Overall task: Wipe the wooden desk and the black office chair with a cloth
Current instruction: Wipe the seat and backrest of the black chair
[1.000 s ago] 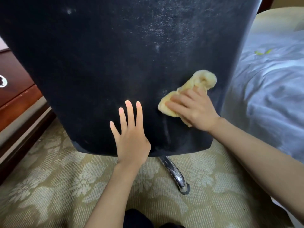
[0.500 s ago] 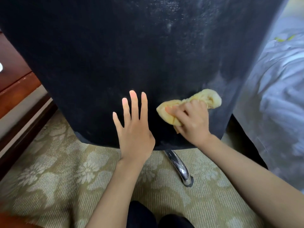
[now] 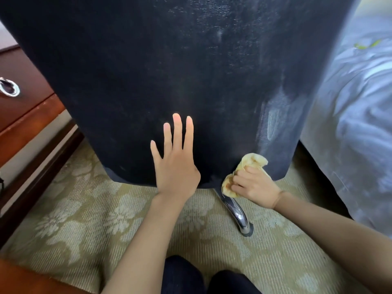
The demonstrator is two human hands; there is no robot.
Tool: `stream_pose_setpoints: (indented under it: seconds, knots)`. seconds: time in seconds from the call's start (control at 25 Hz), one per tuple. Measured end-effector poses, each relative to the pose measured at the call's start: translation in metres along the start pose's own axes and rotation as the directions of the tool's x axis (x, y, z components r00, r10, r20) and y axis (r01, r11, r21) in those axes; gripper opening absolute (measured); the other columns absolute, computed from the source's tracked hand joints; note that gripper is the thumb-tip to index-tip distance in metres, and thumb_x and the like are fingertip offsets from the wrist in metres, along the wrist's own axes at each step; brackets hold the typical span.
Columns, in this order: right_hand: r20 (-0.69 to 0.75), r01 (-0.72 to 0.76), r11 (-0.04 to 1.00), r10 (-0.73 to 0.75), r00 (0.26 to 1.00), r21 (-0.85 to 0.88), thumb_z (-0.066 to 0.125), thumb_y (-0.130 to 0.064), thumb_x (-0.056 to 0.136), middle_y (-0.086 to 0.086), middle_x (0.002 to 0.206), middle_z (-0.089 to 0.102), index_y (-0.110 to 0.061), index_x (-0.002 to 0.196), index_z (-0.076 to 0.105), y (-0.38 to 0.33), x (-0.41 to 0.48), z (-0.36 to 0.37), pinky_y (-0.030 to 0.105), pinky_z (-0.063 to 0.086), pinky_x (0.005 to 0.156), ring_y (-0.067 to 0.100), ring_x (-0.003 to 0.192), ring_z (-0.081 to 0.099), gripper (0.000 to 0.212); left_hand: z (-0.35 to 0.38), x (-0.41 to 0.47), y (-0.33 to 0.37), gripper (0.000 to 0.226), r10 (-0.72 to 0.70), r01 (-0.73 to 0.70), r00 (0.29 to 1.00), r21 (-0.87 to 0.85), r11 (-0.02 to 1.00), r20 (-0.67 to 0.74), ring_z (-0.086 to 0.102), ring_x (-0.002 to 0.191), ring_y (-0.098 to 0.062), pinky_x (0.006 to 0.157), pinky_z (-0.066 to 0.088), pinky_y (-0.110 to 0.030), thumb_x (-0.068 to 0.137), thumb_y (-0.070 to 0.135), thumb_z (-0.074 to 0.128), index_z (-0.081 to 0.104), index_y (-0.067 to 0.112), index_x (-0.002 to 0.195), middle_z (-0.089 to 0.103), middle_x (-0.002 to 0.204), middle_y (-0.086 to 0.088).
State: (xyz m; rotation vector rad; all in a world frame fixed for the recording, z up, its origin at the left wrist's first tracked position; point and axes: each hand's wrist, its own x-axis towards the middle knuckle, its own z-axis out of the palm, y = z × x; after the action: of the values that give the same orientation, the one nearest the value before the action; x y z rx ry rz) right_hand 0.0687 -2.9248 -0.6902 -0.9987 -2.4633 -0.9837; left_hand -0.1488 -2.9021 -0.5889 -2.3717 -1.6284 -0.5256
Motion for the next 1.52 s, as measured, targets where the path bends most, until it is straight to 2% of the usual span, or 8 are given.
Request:
stream_pose_setpoints:
  seconds: [0.16, 0.32, 0.52, 0.68, 0.96, 1.12, 1.32, 1.52]
  knots:
    - [-0.142, -0.092, 0.996, 0.092, 0.986, 0.009, 0.046, 0.001, 0.086, 0.005, 0.063, 0.051, -0.009, 0.076, 0.059, 0.028, 0.027, -0.033, 0.03, 0.024, 0.062, 0.019, 0.069, 0.032, 0.019, -0.003, -0.002, -0.006, 0.097, 0.032, -0.032, 0.999, 0.007, 0.999, 0.005, -0.002, 0.147, -0.027, 0.113, 0.018, -0.055, 0.082, 0.004, 0.05, -0.019, 0.021, 0.149, -0.016, 0.159, -0.004]
    - [-0.347, -0.287, 0.957, 0.26, 0.901, -0.028, 0.051, 0.002, 0.09, 0.012, 0.069, 0.061, -0.002, 0.085, 0.071, 0.057, 0.053, -0.071, 0.034, 0.027, 0.058, 0.025, 0.067, 0.042, 0.021, -0.002, -0.002, -0.003, 0.097, 0.019, -0.019, 1.0, -0.026, 0.999, 0.013, -0.007, 0.147, -0.028, 0.114, 0.015, -0.054, 0.083, 0.004, 0.049, -0.02, 0.02, 0.149, -0.019, 0.159, -0.005]
    - [-0.637, -0.561, 0.82, 0.492, 0.593, 0.111, 0.06, 0.009, 0.077, 0.018, 0.088, 0.067, -0.003, 0.097, 0.072, 0.093, 0.071, -0.103, 0.039, 0.043, 0.067, 0.031, 0.078, 0.055, 0.026, -0.001, -0.003, -0.007, 0.1, 0.046, -0.046, 0.999, -0.053, 0.998, -0.003, -0.008, 0.147, -0.026, 0.115, 0.014, -0.051, 0.081, 0.001, 0.049, -0.022, 0.022, 0.148, -0.02, 0.158, -0.002]
    - [-0.641, -0.693, 0.645, 0.688, 0.342, 0.322, 0.058, 0.011, 0.063, 0.022, 0.094, 0.061, -0.002, 0.101, 0.065, 0.072, 0.06, -0.081, 0.029, 0.039, 0.091, 0.028, 0.091, 0.049, 0.041, 0.001, -0.003, -0.013, 0.099, 0.061, -0.062, 0.998, -0.046, 0.997, -0.026, -0.006, 0.148, -0.026, 0.115, 0.016, -0.051, 0.081, 0.0, 0.05, -0.018, 0.021, 0.149, -0.016, 0.159, -0.003]
    - [-0.2, -0.697, 0.655, 0.755, 0.625, 0.291, 0.055, -0.012, 0.078, 0.019, 0.089, 0.064, 0.0, 0.093, 0.071, -0.015, -0.021, -0.008, 0.038, 0.042, 0.078, 0.026, 0.087, 0.047, 0.026, 0.007, -0.002, -0.011, 0.099, 0.064, -0.065, 0.998, -0.039, 0.997, -0.019, -0.006, 0.147, -0.027, 0.115, 0.012, -0.054, 0.081, 0.001, 0.052, -0.018, 0.02, 0.149, -0.016, 0.159, -0.004]
    - [-0.018, -0.649, 0.728, 0.668, 0.744, 0.223, 0.075, 0.008, 0.064, 0.01, 0.089, 0.066, -0.006, 0.09, 0.072, -0.032, -0.033, 0.002, 0.035, 0.045, 0.066, 0.021, 0.084, 0.046, 0.03, 0.006, -0.001, -0.015, 0.099, 0.081, -0.081, 0.997, -0.031, 0.996, 0.006, -0.009, 0.147, -0.024, 0.114, 0.008, -0.056, 0.082, 0.001, 0.05, -0.02, 0.022, 0.148, -0.02, 0.158, -0.002]
    - [-0.051, -0.375, 0.904, 0.393, 0.918, 0.205, 0.073, 0.004, 0.069, 0.005, 0.083, 0.068, -0.007, 0.082, 0.072, -0.031, 0.002, 0.003, 0.03, 0.042, 0.058, 0.018, 0.077, 0.043, 0.017, 0.002, -0.002, -0.013, 0.099, 0.079, -0.077, 0.997, -0.071, 0.995, 0.022, -0.012, 0.147, -0.024, 0.115, 0.006, -0.054, 0.082, -0.002, 0.05, -0.019, 0.021, 0.149, -0.021, 0.158, 0.0]
    - [-0.042, -0.143, 0.97, 0.154, 0.987, 0.196, 0.081, -0.004, 0.061, -0.001, 0.079, 0.067, -0.014, 0.072, 0.072, -0.063, 0.074, 0.027, 0.028, 0.042, 0.068, 0.018, 0.08, 0.056, 0.017, 0.0, -0.003, -0.012, 0.088, 0.092, -0.092, 0.996, -0.005, 0.996, 0.016, -0.012, 0.147, -0.026, 0.116, 0.006, -0.052, 0.085, 0.007, 0.036, -0.025, 0.018, 0.146, -0.023, 0.157, -0.005]
